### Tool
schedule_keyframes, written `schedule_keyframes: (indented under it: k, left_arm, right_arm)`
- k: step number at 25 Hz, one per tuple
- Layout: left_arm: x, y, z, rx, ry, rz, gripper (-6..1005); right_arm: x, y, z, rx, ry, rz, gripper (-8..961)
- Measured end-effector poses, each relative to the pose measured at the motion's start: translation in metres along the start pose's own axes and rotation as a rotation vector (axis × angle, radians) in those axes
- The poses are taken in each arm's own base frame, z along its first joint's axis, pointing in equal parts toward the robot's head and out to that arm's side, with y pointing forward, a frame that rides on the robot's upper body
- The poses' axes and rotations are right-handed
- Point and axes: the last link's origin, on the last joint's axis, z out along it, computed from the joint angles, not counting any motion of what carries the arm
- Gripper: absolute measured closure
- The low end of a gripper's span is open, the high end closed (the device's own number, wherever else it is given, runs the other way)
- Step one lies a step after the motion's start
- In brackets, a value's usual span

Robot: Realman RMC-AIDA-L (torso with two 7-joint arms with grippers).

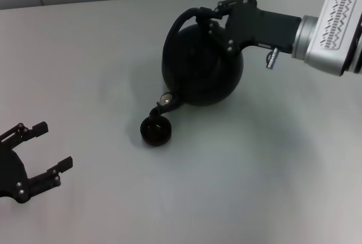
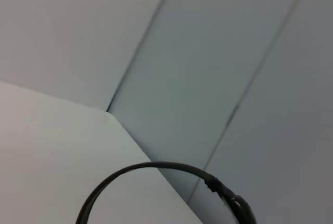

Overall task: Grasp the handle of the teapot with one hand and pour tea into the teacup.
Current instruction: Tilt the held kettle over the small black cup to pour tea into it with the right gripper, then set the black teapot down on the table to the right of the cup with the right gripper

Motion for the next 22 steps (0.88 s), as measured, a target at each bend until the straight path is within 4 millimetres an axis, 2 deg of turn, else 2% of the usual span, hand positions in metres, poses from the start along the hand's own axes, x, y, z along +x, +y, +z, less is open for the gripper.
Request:
schedule_keyframes:
  k: [3, 4, 6, 7, 8, 14, 22]
  left_arm:
    - [0.0, -0.001, 0.0, 0.005, 0.001, -0.001, 189]
    - [0.0, -0.001, 0.0, 0.005, 0.001, -0.001, 189]
    - [0.0, -0.001, 0.0, 0.005, 0.0, -0.001, 189]
    - [0.0, -0.001, 0.0, 0.005, 0.0, -0.001, 189]
    - [0.0, -0.001, 0.0, 0.004, 0.0, 0.0, 189]
    - [0.001, -0.002, 0.001, 0.001, 0.001, 0.002, 189]
    - [0.002, -0.003, 0.003, -0.005, 0.001, 0.008, 189]
  right_arm:
    - [0.007, -0.003, -0.011, 0.066, 0.001, 0.145, 872]
    - [0.007, -0.003, -0.011, 0.066, 0.001, 0.145, 872]
    - [0.012, -0.005, -0.024, 0.154, -0.022, 0.238, 872]
    - [0.012, -0.005, -0.024, 0.154, -0.022, 0.238, 872]
    - [0.017, -0.005, -0.034, 0.213, -0.037, 0.29, 872]
    - [0.031, 0.009, -0.049, 0.282, -0.032, 0.384, 872]
    - [0.04, 0.019, -0.061, 0.341, -0.024, 0.42, 872]
